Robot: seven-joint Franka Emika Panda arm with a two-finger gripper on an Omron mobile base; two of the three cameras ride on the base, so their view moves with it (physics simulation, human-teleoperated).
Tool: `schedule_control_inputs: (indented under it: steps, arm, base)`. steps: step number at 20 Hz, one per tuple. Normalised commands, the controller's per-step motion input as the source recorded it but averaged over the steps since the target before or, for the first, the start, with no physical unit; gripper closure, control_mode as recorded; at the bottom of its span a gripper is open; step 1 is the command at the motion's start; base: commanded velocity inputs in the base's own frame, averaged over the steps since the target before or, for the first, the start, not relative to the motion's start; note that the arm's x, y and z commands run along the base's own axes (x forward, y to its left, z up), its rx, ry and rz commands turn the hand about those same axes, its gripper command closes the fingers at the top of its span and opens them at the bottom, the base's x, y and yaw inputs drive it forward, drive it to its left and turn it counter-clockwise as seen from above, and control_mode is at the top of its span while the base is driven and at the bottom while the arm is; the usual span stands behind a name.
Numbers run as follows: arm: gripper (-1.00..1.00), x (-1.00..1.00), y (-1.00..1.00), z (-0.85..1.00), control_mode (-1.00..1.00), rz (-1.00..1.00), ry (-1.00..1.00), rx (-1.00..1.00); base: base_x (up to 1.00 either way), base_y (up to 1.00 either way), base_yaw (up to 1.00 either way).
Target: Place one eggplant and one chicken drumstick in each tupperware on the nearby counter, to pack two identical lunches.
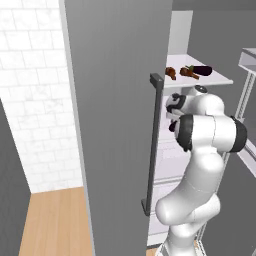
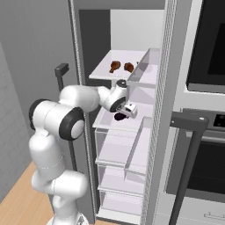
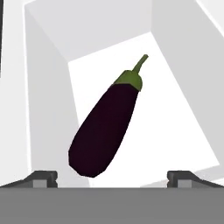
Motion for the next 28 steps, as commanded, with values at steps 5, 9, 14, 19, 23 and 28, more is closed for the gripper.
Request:
schedule_control_inputs:
  steps: [5, 9, 14, 19, 23, 28]
  arm:
    - [-1.00, 0.49, 0.00, -0.26, -1.00, 0.00, 0.01, 0.00]
    - [-1.00, 0.51, 0.00, -0.30, -1.00, 0.00, 0.01, 0.00]
    - [1.00, 0.27, 0.00, -0.45, -1.00, 0.00, 0.04, 0.00]
    - [1.00, -0.10, -0.02, -0.02, -1.00, -0.03, 0.02, 0.00]
    - [1.00, -0.81, -0.18, 0.00, -1.00, -0.13, 0.00, 0.00]
    - [1.00, -1.00, -0.09, -0.01, -1.00, -0.12, -0.21, 0.00]
  base:
    - [0.00, 0.00, 0.00]
    - [0.00, 0.00, 0.00]
    - [0.00, 0.00, 0.00]
    - [0.00, 0.00, 0.00]
    - [0.00, 0.00, 0.00]
    - [0.00, 0.00, 0.00]
